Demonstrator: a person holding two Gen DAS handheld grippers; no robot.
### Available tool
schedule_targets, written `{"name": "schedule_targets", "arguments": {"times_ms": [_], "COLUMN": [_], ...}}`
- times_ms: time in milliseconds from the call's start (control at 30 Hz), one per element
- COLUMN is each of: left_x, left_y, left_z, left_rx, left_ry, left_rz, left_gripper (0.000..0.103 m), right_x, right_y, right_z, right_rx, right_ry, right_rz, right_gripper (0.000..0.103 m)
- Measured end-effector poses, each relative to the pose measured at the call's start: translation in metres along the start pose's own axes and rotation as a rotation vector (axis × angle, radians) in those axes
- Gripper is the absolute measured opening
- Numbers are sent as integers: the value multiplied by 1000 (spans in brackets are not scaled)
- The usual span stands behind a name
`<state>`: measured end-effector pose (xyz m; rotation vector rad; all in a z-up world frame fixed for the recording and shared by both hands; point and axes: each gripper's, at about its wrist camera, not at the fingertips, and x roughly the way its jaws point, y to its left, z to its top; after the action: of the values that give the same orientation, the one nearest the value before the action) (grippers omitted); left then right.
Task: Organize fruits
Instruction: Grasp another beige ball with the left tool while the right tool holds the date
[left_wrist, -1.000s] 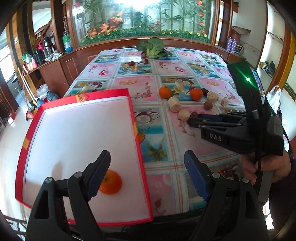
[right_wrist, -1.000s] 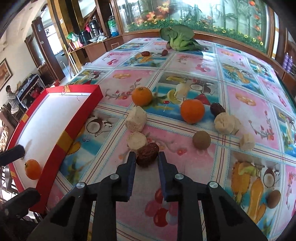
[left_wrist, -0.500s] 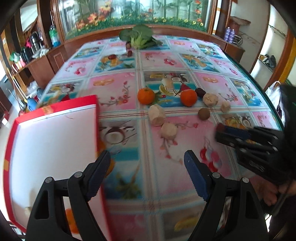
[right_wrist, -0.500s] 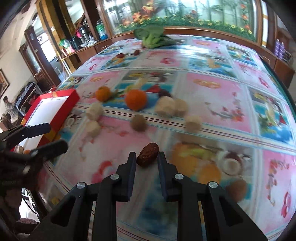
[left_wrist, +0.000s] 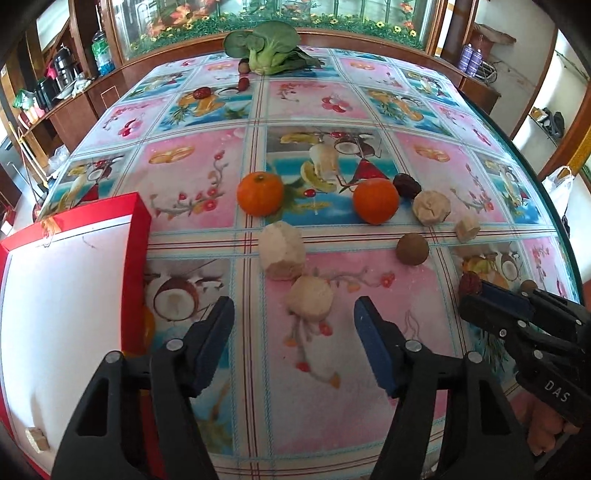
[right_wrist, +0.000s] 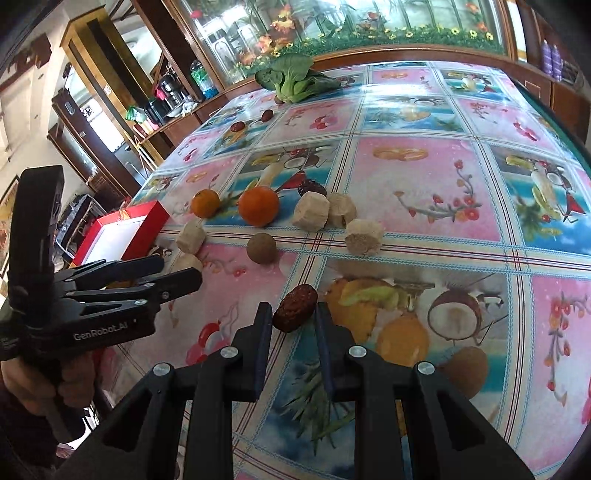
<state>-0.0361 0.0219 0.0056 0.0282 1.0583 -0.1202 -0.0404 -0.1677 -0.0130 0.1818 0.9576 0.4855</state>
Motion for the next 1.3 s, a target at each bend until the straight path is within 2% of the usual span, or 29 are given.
{"name": "schedule_targets", "arguments": {"times_ms": [67,400,867,1133,1300], "left_x": [2,9,11,8,5], "left_y": [-3,-10,-13,-15,-14], "left_z": [1,5,4,1,-4], "left_rx": [6,17,43,59,68], "left_ry": [1,-7,-55,-75,-80], "left_rz": [-4,-6,10,-5,-9], "left_gripper": [61,51,49,31,30], "right_x": [0,-2,4,6,7], "right_y": [0,-3,5,5,6], "right_z": [0,-1,-1,0,-1], "right_rx": [3,10,-6,-8,-8], "right_ry": [0,-10,12,16,16], "right_rz": [4,7,45,54,56], "right_gripper": [22,22,22,22,22]}}
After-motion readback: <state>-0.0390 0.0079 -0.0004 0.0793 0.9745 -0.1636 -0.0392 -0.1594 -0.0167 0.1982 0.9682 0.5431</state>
